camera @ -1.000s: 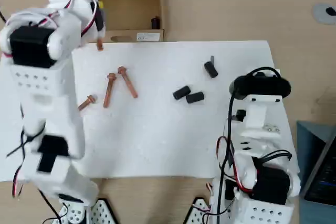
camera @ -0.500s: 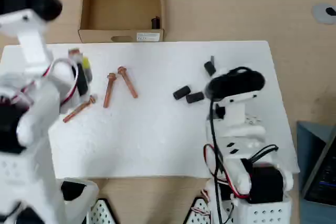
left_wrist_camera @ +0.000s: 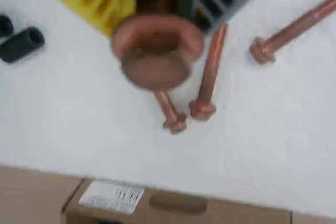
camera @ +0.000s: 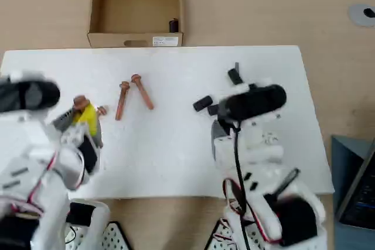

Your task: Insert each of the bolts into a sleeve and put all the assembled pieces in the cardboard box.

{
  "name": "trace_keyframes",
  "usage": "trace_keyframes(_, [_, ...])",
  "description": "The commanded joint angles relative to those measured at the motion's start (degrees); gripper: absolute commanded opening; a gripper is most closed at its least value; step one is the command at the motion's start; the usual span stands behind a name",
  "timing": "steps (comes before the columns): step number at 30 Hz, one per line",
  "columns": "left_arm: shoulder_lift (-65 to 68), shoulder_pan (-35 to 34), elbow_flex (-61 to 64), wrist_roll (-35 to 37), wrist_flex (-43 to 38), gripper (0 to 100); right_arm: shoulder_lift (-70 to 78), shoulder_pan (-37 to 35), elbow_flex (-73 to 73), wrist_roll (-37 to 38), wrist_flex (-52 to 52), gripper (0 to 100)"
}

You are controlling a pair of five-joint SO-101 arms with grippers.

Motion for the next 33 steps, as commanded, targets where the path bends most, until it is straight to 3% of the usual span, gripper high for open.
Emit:
trace_keyframes(1, [-12.26,0.09,10.20,0.35,-5.45,0,-6.02,-0.84,1.54,-0.26,-1.14,0.9])
trace_keyframes(6, [-22.29,0.53,19.25,0.88,-8.97,0,-11.91,-0.84,5.49,0.35,-1.32,0.9])
trace_keyframes(11, [-21.23,0.70,19.43,11.87,-9.14,0,-16.84,-1.10,9.80,3.78,-1.49,0.9])
trace_keyframes(18, [-21.23,4.13,20.04,21.71,-16.79,0,-23.96,-16.84,14.99,4.31,-1.58,0.9])
trace_keyframes(23, [-21.23,9.32,21.45,22.24,-21.36,0,-24.92,-23.69,17.27,4.57,-5.10,0.9])
trace_keyframes(33, [-21.23,22.07,21.19,22.33,-21.54,0,-24.92,-30.55,19.65,6.51,-7.38,0.9])
